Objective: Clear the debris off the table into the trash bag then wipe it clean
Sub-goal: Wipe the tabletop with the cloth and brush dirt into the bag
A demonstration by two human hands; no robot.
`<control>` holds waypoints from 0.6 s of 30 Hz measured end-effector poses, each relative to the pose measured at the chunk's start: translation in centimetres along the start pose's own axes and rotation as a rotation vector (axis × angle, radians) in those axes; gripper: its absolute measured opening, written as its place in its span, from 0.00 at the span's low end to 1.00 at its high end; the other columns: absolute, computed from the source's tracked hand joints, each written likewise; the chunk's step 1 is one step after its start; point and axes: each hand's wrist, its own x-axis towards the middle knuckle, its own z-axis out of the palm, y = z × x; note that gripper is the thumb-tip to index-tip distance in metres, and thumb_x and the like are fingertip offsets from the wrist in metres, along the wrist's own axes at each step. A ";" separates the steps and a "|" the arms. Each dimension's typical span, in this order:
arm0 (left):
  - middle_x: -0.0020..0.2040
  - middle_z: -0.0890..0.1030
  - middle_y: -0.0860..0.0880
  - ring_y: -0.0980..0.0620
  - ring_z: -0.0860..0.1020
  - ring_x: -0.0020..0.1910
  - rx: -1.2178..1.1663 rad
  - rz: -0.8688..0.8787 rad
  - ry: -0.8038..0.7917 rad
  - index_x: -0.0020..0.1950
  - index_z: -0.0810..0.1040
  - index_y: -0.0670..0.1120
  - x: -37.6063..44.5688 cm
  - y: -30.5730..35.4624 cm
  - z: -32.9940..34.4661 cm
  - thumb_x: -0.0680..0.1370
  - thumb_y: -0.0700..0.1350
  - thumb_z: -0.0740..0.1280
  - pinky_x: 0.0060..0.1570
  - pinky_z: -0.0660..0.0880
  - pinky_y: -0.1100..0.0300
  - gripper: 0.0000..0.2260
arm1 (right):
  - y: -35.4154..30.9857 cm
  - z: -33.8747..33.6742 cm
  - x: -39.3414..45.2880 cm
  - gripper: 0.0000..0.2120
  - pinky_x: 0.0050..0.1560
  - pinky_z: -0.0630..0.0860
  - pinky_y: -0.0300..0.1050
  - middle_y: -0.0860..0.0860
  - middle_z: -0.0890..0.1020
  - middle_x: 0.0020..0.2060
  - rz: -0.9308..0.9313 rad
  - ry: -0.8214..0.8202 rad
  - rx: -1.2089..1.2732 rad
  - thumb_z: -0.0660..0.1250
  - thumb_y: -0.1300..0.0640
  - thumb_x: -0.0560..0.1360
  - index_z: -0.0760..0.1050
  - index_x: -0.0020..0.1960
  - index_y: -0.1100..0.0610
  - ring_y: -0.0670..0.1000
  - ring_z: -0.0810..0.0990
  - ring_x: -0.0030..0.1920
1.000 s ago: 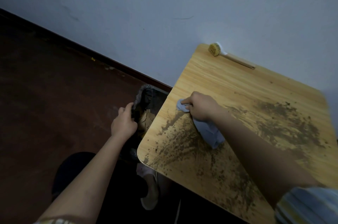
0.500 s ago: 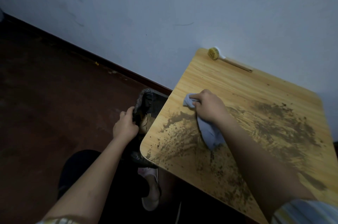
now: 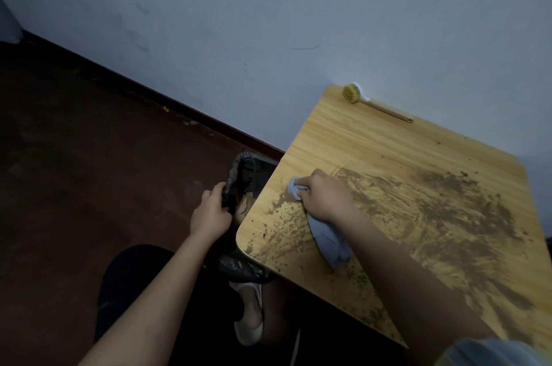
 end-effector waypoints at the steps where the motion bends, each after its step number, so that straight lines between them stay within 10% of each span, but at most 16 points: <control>1: 0.65 0.68 0.44 0.36 0.75 0.55 0.001 0.000 -0.003 0.74 0.60 0.53 -0.3 -0.1 0.0 0.77 0.38 0.60 0.46 0.68 0.54 0.26 | -0.4 0.2 -0.3 0.10 0.38 0.65 0.46 0.53 0.68 0.45 -0.016 -0.007 -0.003 0.57 0.56 0.81 0.77 0.51 0.53 0.57 0.71 0.39; 18: 0.66 0.68 0.43 0.36 0.76 0.55 -0.017 -0.031 0.016 0.74 0.61 0.52 -3.5 -0.7 -0.1 0.77 0.39 0.60 0.46 0.69 0.53 0.25 | -0.1 0.1 -1.5 0.13 0.36 0.64 0.44 0.56 0.72 0.50 0.050 0.109 -0.005 0.57 0.56 0.82 0.78 0.60 0.52 0.56 0.69 0.38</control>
